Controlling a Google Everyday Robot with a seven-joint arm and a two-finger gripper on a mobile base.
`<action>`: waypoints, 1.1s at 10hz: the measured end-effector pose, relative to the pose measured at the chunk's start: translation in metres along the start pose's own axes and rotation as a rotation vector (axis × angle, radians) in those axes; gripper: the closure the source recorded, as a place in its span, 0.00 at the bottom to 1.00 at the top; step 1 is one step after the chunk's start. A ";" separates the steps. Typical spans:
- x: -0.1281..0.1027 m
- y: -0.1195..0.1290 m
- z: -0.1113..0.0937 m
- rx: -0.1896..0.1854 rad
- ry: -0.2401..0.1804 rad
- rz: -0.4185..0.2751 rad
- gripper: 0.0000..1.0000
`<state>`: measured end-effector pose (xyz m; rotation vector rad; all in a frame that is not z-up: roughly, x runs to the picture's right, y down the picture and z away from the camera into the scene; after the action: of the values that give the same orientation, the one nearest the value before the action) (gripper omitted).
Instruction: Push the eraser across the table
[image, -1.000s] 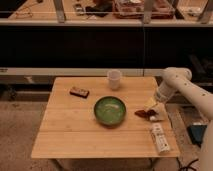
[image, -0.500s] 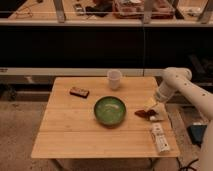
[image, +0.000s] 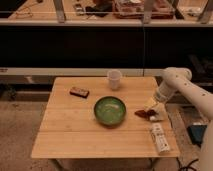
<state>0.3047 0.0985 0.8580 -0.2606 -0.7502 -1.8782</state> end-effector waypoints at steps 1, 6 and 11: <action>0.000 0.000 0.000 0.000 0.000 0.000 0.20; 0.041 -0.002 -0.031 -0.051 0.065 -0.052 0.20; 0.227 -0.089 -0.176 -0.186 0.361 -0.286 0.20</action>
<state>0.1559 -0.1562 0.8005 0.0766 -0.3806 -2.1911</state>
